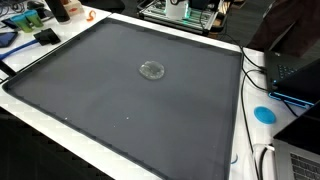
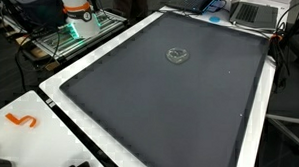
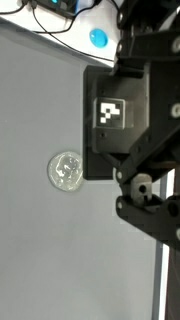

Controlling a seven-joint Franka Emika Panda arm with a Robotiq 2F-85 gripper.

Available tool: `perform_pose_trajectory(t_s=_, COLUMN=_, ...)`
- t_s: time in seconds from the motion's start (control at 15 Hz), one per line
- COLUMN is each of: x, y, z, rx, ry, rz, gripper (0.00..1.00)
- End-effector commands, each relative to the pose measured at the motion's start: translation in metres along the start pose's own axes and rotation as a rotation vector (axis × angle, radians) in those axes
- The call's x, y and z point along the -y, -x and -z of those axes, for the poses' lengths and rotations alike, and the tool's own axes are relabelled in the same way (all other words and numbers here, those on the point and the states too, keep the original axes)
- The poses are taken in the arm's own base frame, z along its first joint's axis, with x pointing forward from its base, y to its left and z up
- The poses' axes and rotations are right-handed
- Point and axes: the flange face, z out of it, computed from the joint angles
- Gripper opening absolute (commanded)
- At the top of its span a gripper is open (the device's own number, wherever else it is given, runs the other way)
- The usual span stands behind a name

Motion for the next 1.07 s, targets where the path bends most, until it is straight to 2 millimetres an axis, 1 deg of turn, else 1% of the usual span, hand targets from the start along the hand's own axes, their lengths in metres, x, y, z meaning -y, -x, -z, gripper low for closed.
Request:
perform_pose_trajectory(t_s=0.0, x=0.002, y=-0.001, z=0.003, rx=-0.002, ry=0.003, rz=-0.003, gripper=0.53)
perform_pose_trajectory(t_s=0.47, x=0.002, y=-0.001, z=0.003, rx=-0.001, ry=0.005, rz=-0.008, gripper=0.53)
perform_pose_trajectory(t_s=0.53, x=-0.001, y=-0.004, z=-0.006, rx=0.016, ry=-0.012, rz=-0.028, gripper=0.28)
perform_pose_trajectory(t_s=0.67, x=-0.012, y=-0.007, z=-0.031, rx=0.043, ry=-0.047, rz=-0.071, gripper=0.28)
perform_pose_trajectory(t_s=1.0, x=-0.023, y=0.001, z=-0.099, rx=0.136, ry=-0.120, rz=-0.143, gripper=0.28)
